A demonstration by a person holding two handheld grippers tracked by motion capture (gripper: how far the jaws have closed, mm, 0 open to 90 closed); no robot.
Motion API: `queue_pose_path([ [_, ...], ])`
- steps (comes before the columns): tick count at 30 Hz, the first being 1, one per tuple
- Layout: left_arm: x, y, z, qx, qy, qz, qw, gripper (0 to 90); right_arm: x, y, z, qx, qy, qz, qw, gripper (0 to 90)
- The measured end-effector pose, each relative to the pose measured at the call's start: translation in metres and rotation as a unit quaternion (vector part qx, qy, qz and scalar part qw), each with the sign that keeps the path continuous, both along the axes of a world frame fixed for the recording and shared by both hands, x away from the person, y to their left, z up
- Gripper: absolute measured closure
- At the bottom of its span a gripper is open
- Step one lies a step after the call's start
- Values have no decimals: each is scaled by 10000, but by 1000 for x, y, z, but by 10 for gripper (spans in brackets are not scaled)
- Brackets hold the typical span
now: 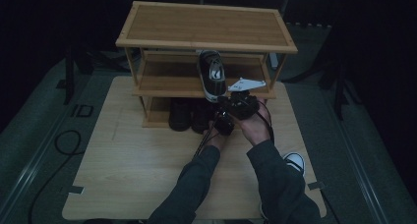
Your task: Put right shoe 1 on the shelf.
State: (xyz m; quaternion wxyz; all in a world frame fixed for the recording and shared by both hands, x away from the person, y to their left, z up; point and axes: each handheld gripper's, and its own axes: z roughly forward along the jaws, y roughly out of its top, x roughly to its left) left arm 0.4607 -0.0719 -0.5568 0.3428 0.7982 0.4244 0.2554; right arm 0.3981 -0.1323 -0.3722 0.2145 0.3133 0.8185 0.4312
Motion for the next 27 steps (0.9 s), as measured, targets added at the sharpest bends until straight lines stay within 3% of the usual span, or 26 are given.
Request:
queue_pose_path([
  [1,-2,-2,0,-83,31,171,9998,900,2,1,0,67,24,9,10000,900],
  [3,-2,-1,0,-56,33,164,9998,900,4,3,0,72,35,67,9999,900],
  [4,-1,0,0,-12,25,39,10000,900,4,5,0,40,-5,65,10000,900],
  [7,-2,-2,0,-92,62,155,9998,900,5,11,1,8,-61,64,10000,900],
  [16,-1,-1,0,-77,32,95,9999,900,13,25,-3,-159,-245,-144,9995,900],
  [24,-2,-1,-1,-81,-1,105,9999,900,17,25,-4,-27,-135,-140,9998,900],
  [27,-2,-1,-1,-71,0,75,9999,900,15,22,-3,26,-54,-137,9999,860],
])
